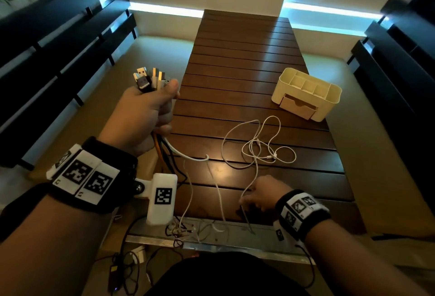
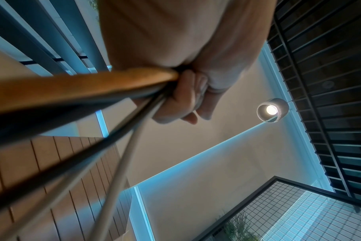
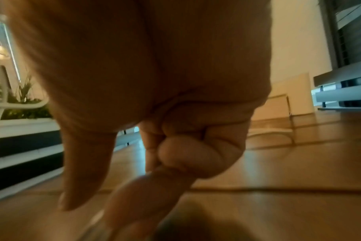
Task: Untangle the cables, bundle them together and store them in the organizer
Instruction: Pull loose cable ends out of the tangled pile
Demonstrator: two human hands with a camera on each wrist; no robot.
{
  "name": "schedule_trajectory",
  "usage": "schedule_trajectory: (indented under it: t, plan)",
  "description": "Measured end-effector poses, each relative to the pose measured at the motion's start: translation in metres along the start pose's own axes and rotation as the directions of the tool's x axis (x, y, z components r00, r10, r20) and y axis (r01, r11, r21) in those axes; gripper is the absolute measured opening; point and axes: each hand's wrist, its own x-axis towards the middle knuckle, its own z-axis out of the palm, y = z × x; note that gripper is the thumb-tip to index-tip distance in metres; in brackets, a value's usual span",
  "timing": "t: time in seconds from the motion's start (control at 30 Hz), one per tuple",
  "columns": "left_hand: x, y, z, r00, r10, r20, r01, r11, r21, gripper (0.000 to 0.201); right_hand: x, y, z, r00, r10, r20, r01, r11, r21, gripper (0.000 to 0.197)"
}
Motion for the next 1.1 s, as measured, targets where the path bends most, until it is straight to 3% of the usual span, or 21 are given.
schedule_trajectory:
  t: [0.23, 0.3, 0.37, 0.43, 0.5, 0.57, 0.63, 0.7, 0.77, 0.97, 1.1]
  plan:
    - [0.004, 0.0, 0.015, 1.0, -0.008, -0.004, 0.008, 1.0, 0.026, 0.026, 0.018, -0.006, 0.018, 0.999, -0.024, -0.042, 0.021, 0.998, -0.055, 0.028]
    - [0.003, 0.001, 0.017, 1.0, -0.002, -0.006, 0.002, 1.0, 0.029, 0.026, 0.022, -0.003, 0.008, 0.998, -0.018, -0.054, 0.021, 0.998, 0.051, 0.028]
    - [0.002, 0.002, 0.018, 1.0, 0.008, -0.008, -0.008, 0.999, 0.035, 0.026, 0.025, 0.0, -0.009, 0.991, -0.021, -0.134, 0.06, 0.952, 0.299, 0.026]
    - [0.002, 0.003, 0.017, 1.0, 0.016, -0.019, -0.015, 0.998, 0.054, 0.026, 0.025, 0.002, -0.035, 0.948, 0.038, -0.316, 0.164, 0.792, 0.588, 0.023]
    - [0.002, 0.004, 0.016, 0.999, 0.025, -0.025, -0.023, 0.998, 0.062, 0.025, 0.021, 0.001, -0.066, 0.89, 0.171, -0.422, 0.301, 0.473, 0.828, 0.017]
    - [0.003, 0.004, 0.017, 0.999, 0.037, -0.028, -0.036, 0.998, 0.046, 0.025, 0.016, 0.003, -0.097, 0.838, 0.279, -0.468, 0.428, 0.195, 0.883, 0.013]
    - [0.004, 0.005, 0.019, 0.998, 0.046, -0.032, -0.045, 0.998, 0.041, 0.025, 0.017, 0.005, -0.118, 0.801, 0.31, -0.512, 0.504, 0.109, 0.856, 0.011]
    - [0.006, 0.005, 0.021, 0.998, 0.05, -0.04, -0.048, 0.998, 0.041, 0.025, 0.019, 0.006, -0.123, 0.792, 0.297, -0.534, 0.517, 0.14, 0.844, 0.011]
    - [0.008, 0.004, 0.022, 0.998, 0.047, -0.049, -0.046, 0.999, 0.03, 0.024, 0.027, 0.011, -0.114, 0.804, 0.265, -0.532, 0.479, 0.241, 0.844, 0.014]
    - [0.013, 0.001, 0.024, 0.998, 0.03, -0.063, -0.029, 0.999, 0.027, 0.024, 0.053, 0.051, -0.057, 0.879, 0.264, -0.396, 0.238, 0.476, 0.847, 0.023]
    - [0.021, -0.003, 0.027, 0.997, 0.014, -0.072, -0.012, 1.0, 0.019, 0.024, 0.052, 0.076, -0.032, 0.969, 0.18, -0.172, -0.003, 0.701, 0.713, 0.023]
